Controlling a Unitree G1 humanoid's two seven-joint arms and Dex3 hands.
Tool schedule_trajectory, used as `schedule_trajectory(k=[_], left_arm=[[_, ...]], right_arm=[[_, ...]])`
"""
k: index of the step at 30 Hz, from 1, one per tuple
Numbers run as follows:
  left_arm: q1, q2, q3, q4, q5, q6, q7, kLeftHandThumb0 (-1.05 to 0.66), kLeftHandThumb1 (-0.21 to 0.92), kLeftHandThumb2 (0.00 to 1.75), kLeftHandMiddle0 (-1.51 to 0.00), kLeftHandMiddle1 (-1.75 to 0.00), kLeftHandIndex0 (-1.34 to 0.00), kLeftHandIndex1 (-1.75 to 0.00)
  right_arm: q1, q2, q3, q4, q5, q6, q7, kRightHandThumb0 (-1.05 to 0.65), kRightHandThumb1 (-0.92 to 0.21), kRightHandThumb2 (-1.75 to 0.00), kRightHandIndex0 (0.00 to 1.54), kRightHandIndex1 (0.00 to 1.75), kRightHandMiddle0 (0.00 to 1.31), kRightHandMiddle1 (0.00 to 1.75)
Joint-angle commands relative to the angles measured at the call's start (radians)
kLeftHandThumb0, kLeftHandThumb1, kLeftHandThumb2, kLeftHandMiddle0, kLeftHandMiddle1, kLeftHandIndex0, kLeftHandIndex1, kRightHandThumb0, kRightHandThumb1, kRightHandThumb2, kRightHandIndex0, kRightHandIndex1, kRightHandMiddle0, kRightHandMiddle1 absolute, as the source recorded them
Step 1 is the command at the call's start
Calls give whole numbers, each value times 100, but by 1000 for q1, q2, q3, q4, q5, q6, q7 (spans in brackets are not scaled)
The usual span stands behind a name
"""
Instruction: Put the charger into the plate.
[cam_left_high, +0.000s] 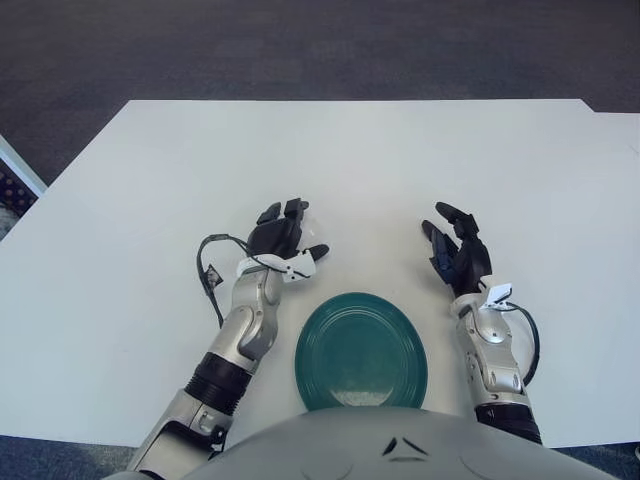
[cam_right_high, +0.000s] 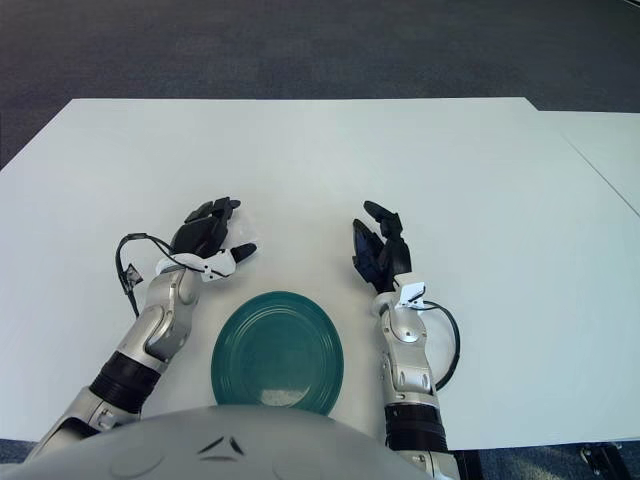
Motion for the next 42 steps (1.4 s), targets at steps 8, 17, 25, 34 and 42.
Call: schedule_trajectory(k=[8,17,25,34,42], left_arm=[[-28,26,5,55,-42,-35,63,-105,92,38,-25,0,0,-90],[-36,39,-3,95,-54,-40,81,-105,92,44,-27,-1,0,-94],[-31,50,-19,107,-47,-41,77,-105,92,45,-30,-2,0,-105],[-16,72,-41,109,-38,-24,64,-105,92,50,-41,-5,-2,-129],[-23,111,-70,129,-35,-1,-26,-105,92,39,-33,-73,-3,-145]], right_arm=[[25,8,-2,14,13,15,5,-48,-92,-56,49,0,7,78],[41,6,-2,-14,21,29,8,-47,-92,-56,49,0,7,78],[54,6,-5,-38,32,39,12,-48,-92,-55,49,0,8,78],[68,5,-7,-70,42,58,24,-49,-92,-52,50,1,10,79],[80,2,-6,-98,52,65,44,-50,-92,-50,51,1,10,79]])
